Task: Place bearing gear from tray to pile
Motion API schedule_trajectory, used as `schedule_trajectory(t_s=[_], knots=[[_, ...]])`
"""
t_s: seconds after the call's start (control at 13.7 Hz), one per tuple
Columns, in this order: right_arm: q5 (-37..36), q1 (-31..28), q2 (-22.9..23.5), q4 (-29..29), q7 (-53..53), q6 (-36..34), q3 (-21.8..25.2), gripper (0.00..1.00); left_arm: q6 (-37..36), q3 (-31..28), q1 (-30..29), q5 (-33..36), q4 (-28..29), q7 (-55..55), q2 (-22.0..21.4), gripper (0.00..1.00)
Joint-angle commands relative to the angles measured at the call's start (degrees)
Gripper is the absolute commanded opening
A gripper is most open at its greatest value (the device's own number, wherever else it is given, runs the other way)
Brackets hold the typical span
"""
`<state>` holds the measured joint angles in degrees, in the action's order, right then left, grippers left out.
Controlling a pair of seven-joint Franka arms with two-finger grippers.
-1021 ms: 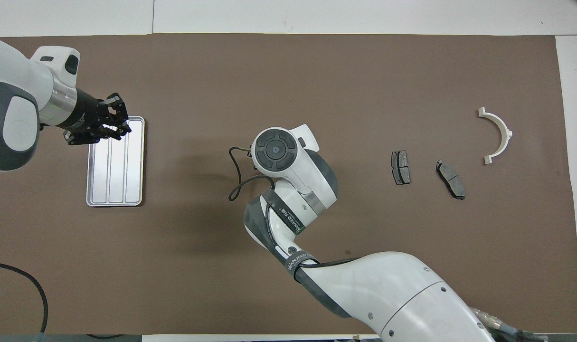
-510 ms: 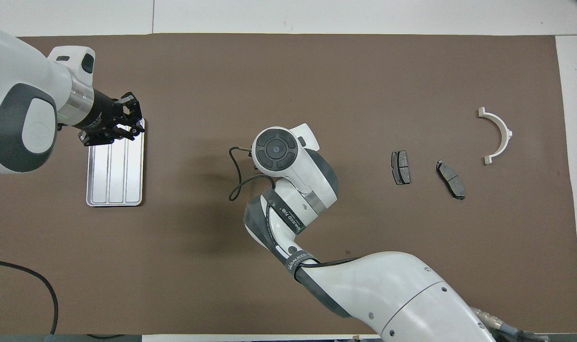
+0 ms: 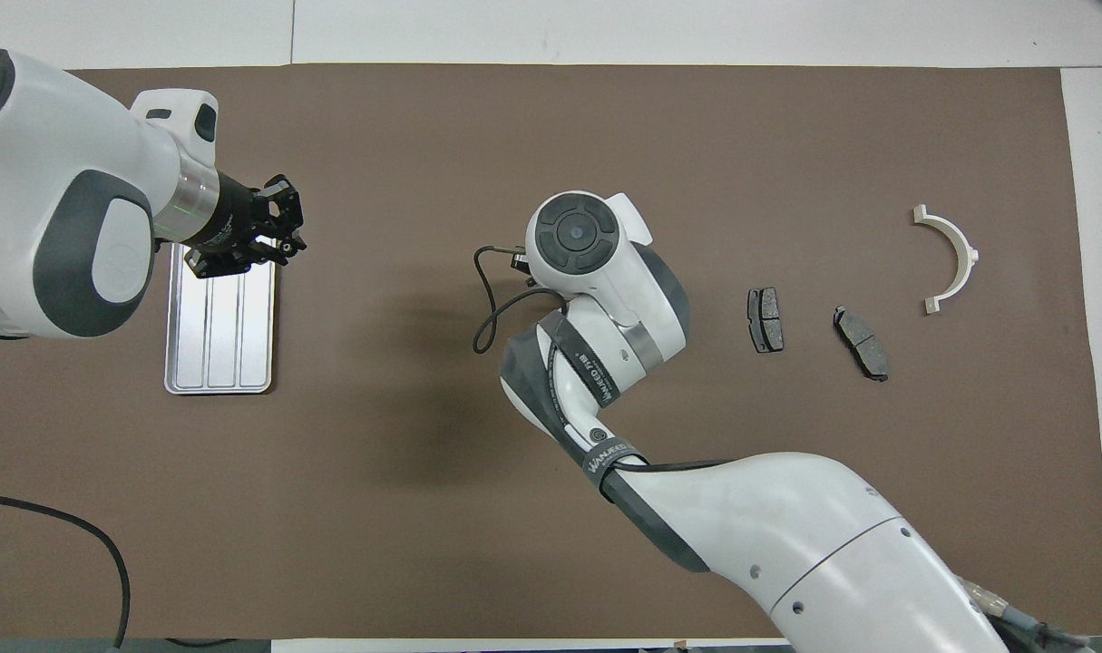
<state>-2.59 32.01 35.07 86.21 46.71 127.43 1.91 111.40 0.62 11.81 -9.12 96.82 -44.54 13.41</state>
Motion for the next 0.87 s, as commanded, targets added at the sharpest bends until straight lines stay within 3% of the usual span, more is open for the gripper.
schedule_trajectory(t_s=[0.0, 0.36, 0.51, 0.66, 0.8], knots=[[0.13, -5.01, -3.42, -0.52, -8.18, -2.35, -0.41, 0.00, 3.39, -0.70, 4.62, -0.81, 1.53, -4.58, -0.93, 0.00], [1.01, -19.77, -9.22, -0.96, -30.94, -7.98, -0.76, 0.00, 6.63, -0.88, 15.59, 3.21, 1.00, -17.74, 1.26, 0.00], [1.36, -25.65, -10.19, -0.96, -41.03, -8.85, -0.85, 0.00, 8.83, -0.97, 21.56, 3.67, -0.05, -22.33, 5.55, 0.00], [1.54, -30.93, -10.72, -0.35, -49.74, -10.26, -0.85, 0.00, 9.45, -1.06, 25.27, 3.93, -5.82, -25.85, 12.22, 0.00], [1.54, -36.12, -10.81, 0.97, -55.21, -9.92, -0.85, 0.00, 9.62, -0.97, 27.03, 6.21, -7.17, -26.12, 13.92, 0.00]])
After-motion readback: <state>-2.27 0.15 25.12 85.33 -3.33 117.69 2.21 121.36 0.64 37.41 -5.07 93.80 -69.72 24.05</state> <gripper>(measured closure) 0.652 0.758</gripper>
